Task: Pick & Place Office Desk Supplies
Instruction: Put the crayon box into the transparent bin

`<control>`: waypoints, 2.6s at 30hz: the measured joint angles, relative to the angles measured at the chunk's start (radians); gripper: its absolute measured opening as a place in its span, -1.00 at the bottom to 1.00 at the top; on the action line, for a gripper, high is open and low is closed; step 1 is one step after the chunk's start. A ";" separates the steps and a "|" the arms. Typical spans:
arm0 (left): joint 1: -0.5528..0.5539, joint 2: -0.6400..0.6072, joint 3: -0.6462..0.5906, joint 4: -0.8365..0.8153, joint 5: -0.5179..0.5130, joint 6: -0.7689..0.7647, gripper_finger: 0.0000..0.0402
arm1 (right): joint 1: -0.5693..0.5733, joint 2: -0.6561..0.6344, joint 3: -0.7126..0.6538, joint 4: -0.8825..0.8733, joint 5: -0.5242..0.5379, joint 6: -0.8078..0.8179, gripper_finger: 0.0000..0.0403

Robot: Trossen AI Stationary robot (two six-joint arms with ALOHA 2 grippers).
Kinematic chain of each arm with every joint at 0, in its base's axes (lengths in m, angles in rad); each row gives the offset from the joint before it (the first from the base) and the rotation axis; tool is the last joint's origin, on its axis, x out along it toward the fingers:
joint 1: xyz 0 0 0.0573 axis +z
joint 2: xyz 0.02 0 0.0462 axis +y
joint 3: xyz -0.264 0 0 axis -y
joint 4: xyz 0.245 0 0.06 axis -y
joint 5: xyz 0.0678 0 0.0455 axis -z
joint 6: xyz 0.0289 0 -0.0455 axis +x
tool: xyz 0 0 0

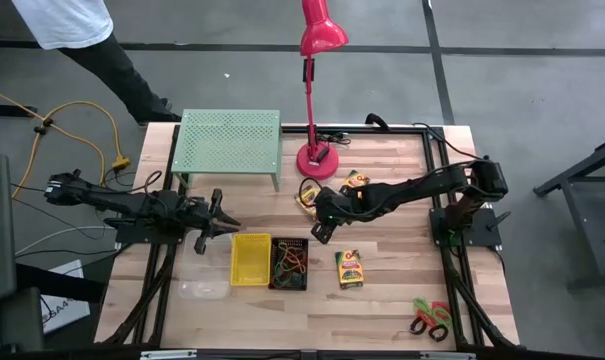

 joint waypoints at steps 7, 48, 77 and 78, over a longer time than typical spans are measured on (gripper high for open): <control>0.000 0.000 0.000 0.000 0.000 0.000 -0.65 | 0.003 0.000 0.000 -0.006 -0.026 0.017 -0.65; 0.000 0.000 0.000 0.000 0.000 0.000 -0.65 | 0.008 0.028 0.000 0.024 0.242 -0.039 -0.65; 0.000 0.000 0.000 0.007 0.000 0.000 -0.65 | -0.046 0.063 0.000 0.078 0.258 -0.208 -0.65; 0.000 0.000 0.000 0.007 0.000 0.000 -0.65 | -0.047 0.062 0.000 0.078 0.254 -0.208 -0.65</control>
